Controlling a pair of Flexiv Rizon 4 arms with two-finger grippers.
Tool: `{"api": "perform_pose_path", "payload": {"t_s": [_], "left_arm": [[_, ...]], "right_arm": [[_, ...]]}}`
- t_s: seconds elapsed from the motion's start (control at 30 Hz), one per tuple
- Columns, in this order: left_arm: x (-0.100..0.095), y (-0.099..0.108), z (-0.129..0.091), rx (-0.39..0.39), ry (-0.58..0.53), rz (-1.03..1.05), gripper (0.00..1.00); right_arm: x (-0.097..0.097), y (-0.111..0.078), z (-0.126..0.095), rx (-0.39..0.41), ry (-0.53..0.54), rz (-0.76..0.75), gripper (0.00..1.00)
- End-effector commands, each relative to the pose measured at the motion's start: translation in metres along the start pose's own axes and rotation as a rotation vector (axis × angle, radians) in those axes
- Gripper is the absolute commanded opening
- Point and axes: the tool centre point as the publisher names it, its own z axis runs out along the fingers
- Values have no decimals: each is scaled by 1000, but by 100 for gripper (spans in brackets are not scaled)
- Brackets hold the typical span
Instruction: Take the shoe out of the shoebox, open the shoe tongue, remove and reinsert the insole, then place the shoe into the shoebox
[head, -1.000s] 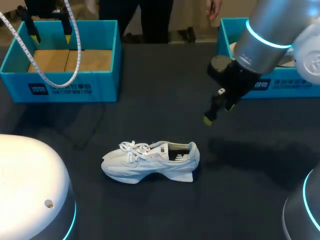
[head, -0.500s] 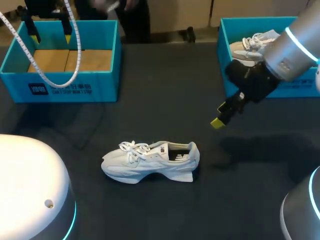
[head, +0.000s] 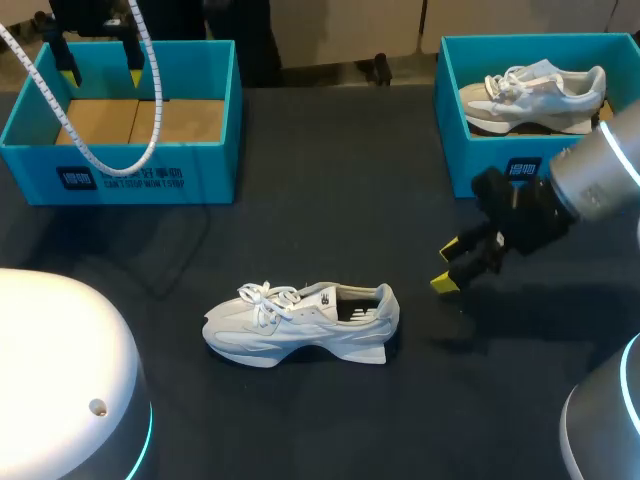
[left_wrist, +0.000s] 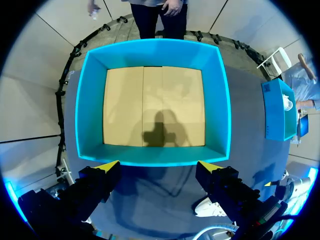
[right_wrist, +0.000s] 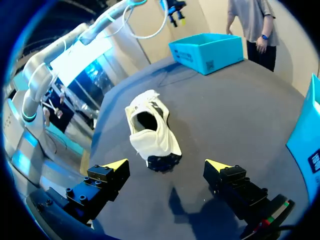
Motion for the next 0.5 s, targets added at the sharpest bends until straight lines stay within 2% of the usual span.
{"api": "perform_pose_path", "payload": {"t_s": [0.03, 0.23, 0.3, 0.4, 0.47, 0.5], "left_arm": [[0, 0, 0, -1, -1, 0, 100], [0, 0, 0, -1, -1, 0, 100], [0, 0, 0, -1, -1, 0, 100], [0, 0, 0, -1, -1, 0, 100], [0, 0, 0, -1, -1, 0, 100], [0, 0, 0, -1, -1, 0, 100]], "right_arm": [[3, -5, 2, -185, -6, -3, 100], [3, -5, 2, -185, -6, -3, 100], [12, -7, -1, -181, -70, -106, 100], [14, -22, -5, -251, -92, -263, 100], [14, -27, -1, -259, -112, -396, 100], [15, -30, 3, -237, -133, -428, 100]]}}
